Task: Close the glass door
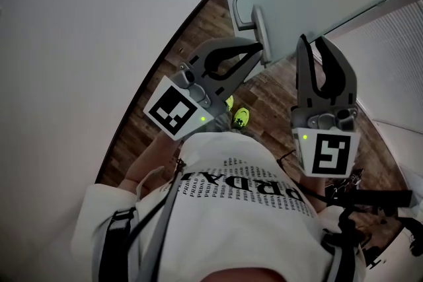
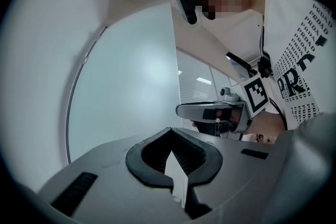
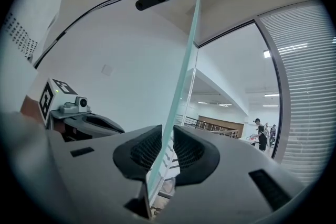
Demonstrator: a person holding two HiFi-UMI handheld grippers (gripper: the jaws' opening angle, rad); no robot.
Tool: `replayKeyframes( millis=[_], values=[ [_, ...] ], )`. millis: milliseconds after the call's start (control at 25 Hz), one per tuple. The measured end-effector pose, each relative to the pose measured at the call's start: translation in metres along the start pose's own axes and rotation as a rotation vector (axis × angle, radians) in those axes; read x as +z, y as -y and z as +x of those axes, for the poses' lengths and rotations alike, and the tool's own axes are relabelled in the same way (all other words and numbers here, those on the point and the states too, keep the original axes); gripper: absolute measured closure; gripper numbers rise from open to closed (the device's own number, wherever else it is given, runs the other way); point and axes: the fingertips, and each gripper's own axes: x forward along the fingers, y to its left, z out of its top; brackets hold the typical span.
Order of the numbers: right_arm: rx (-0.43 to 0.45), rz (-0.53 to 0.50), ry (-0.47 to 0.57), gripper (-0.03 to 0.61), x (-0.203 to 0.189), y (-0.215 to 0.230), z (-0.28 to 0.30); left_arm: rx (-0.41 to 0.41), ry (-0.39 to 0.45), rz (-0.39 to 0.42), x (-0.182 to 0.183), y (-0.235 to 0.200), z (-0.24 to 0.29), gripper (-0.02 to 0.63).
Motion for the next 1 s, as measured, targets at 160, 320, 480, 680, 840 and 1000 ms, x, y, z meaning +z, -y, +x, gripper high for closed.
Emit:
replayKeyframes(
  millis=[160,320,480,680,840,1000],
  values=[
    [0.004,-0.003,0.000,0.535,-0.001,0.000,0.000,0.000,0.006,-0.009,-0.001,-0.001,0.001,0.615],
    [0.007,-0.014,-0.016,0.535,-0.004,0.000,-0.002,-0.007,0.019,-0.005,0.000,0.001,0.002,0.615],
    [-0.008,-0.026,-0.017,0.535,-0.004,0.007,-0.005,-0.009,0.019,-0.016,-0.002,0.000,0.004,0.615],
    [-0.002,-0.020,-0.017,0.535,-0.003,0.009,-0.002,0.000,0.018,-0.026,-0.001,-0.001,0.002,0.615],
    [0.009,-0.014,-0.010,0.535,-0.002,0.007,-0.003,0.001,0.002,-0.039,-0.006,-0.001,0.000,0.615],
    [0.020,-0.031,0.001,0.535,-0.001,0.002,-0.006,0.000,0.023,-0.033,-0.005,-0.003,0.003,0.615]
  ],
)
